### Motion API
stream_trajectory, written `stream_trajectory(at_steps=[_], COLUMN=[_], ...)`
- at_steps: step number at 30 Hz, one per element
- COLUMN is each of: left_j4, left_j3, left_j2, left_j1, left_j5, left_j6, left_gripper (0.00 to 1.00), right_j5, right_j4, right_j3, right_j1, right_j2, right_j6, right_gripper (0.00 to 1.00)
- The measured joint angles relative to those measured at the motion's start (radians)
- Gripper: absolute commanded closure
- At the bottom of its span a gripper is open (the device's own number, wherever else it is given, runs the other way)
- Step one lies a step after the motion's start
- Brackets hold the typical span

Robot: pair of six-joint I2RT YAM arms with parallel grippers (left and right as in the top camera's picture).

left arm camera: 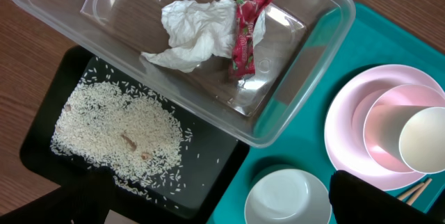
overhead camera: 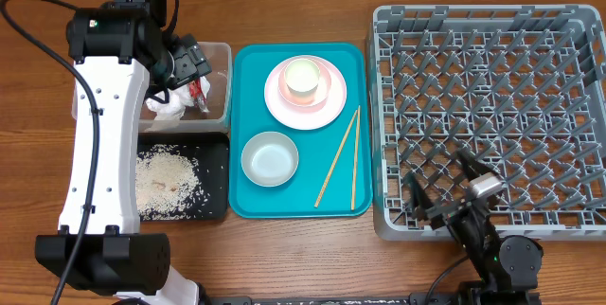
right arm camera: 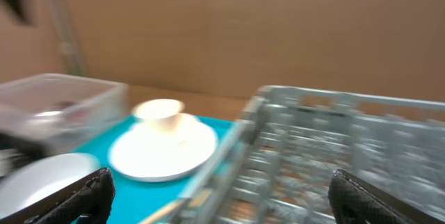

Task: Sort waste into correct bins and load items into the dishwasher
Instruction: 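Reach the right gripper over the teal tray to the chopsticks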

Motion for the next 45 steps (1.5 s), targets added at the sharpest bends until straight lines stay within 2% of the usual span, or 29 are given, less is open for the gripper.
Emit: stream_trajectory(at_steps=[5, 11, 17, 22, 26, 33, 41, 45], left_j4=[0.0, 0.0, 0.0, 0.0, 0.0, 0.0, 0.0, 0.0], left_j3=[0.0, 0.0, 0.0, 0.0, 0.0, 0.0, 0.0, 0.0], left_j2=[0.0, 0.0, 0.0, 0.0, 0.0, 0.0, 0.0, 0.0], left_j1=[0.0, 0.0, 0.0, 0.0, 0.0, 0.0, 0.0, 0.0], left_j5=[0.0, 0.0, 0.0, 0.0, 0.0, 0.0, 0.0, -0.001], left_j6=[0.0, 0.0, 0.0, 0.0, 0.0, 0.0, 0.0, 0.0], left_gripper=[0.0, 0.0, 0.0, 0.0, 0.0, 0.0, 0.0, 0.0], right_j5=[-0.199, -0.396, -0.449, -0.401, -0.355, -0.228, -0.148, -0.201], right_j4=[0.019, 0.164, 0.222, 0.191, 0.034, -0.356, -0.848, -0.925], right_j3=[0.0, 0.0, 0.0, 0.003, 0.074, 0.407, 0.87, 1.017], right_j1=[0.0, 0.0, 0.0, 0.0, 0.0, 0.0, 0.0, 0.0], right_j2=[0.0, 0.0, 0.0, 0.0, 0.001, 0.108, 0.497, 0.694], right_j6=[0.023, 0.058, 0.214, 0.351, 0.41, 0.438, 0.352, 0.341], right_gripper=[0.0, 0.0, 0.0, 0.0, 0.0, 0.0, 0.0, 0.0])
